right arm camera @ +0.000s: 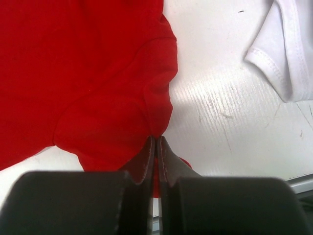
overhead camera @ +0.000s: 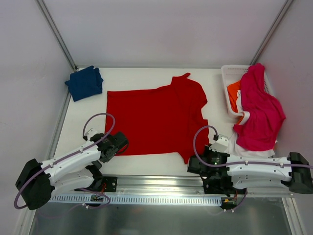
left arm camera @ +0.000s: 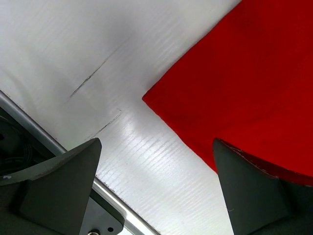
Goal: Fold and stack the t-shirts
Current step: Fold the tshirt
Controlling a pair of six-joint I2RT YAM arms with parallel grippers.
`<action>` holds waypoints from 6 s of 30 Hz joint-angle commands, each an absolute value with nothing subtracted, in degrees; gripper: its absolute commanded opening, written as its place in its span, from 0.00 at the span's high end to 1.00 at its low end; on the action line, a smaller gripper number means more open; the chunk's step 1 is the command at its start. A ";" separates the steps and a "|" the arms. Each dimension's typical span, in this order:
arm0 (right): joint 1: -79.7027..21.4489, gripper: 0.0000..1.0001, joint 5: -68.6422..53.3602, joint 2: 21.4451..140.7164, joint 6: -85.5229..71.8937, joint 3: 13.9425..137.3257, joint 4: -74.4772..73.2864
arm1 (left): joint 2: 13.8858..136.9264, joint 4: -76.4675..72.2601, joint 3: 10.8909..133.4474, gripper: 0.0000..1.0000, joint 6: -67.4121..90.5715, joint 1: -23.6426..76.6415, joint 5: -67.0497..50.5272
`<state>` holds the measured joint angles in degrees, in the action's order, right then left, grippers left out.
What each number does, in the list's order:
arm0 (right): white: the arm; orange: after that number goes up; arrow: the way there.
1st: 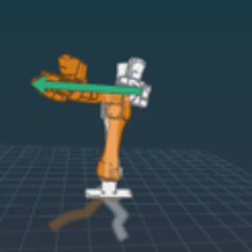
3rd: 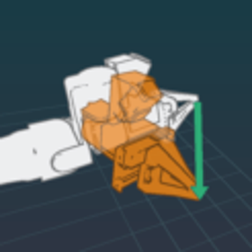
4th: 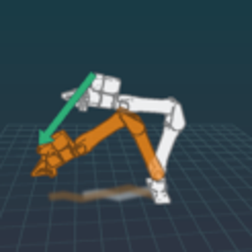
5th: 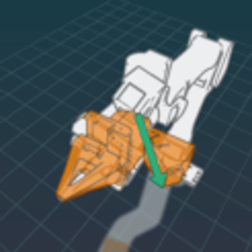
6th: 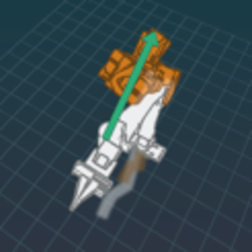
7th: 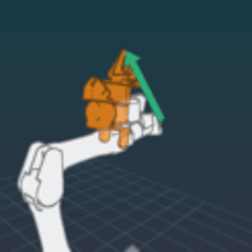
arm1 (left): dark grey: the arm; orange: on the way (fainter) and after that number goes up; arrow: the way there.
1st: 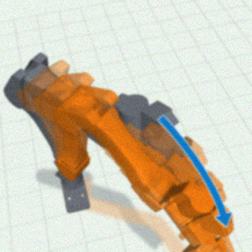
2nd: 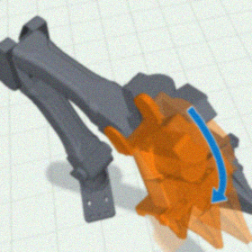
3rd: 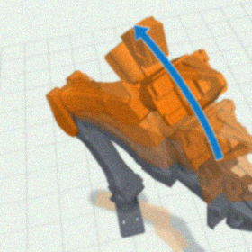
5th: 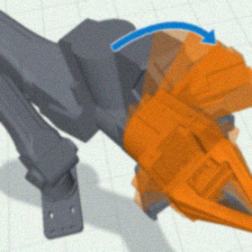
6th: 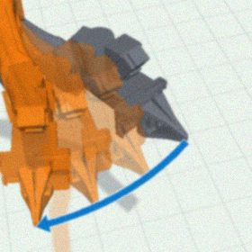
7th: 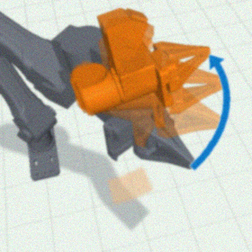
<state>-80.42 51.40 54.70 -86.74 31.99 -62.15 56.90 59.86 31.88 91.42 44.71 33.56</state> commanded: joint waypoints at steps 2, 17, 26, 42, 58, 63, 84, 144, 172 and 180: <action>-79.89 0.99 54.05 52.21 -84.55 31.29 -64.25 | 58.71 62.49 30.94 0.01 98.34 45.35 36.03; -79.80 1.00 53.44 55.11 -84.20 31.91 -62.67 | 63.72 59.24 26.90 0.19 107.31 45.35 38.40; -79.80 1.00 52.91 55.37 -84.02 32.08 -62.67 | 66.18 57.04 27.07 0.38 108.63 45.35 41.13; -79.89 0.99 51.77 55.37 -83.67 32.34 -63.19 | 80.50 56.69 33.75 0.66 114.52 45.35 48.16; -79.81 0.99 53.08 57.13 -84.55 36.90 -70.12 | 79.55 56.78 37.09 1.00 105.83 46.75 48.25; -79.89 0.99 53.70 55.29 -84.55 38.76 -73.38 | 71.83 56.69 35.86 1.00 99.85 49.39 47.03; -85.78 1.00 55.10 53.26 -93.96 50.00 -93.94 | 40.16 56.87 35.23 1.00 75.68 52.03 39.99; -44.92 1.00 47.64 70.56 -30.43 54.75 -43.51 | 60.19 34.19 47.02 1.00 54.05 26.28 38.15; -29.18 1.00 40.25 108.27 -15.38 84.11 -32.52 | 86.83 24.70 53.09 1.00 54.93 13.81 33.40; -27.33 0.99 39.73 112.41 -14.59 87.10 -32.52 | 91.14 23.47 54.14 1.00 54.67 12.57 32.52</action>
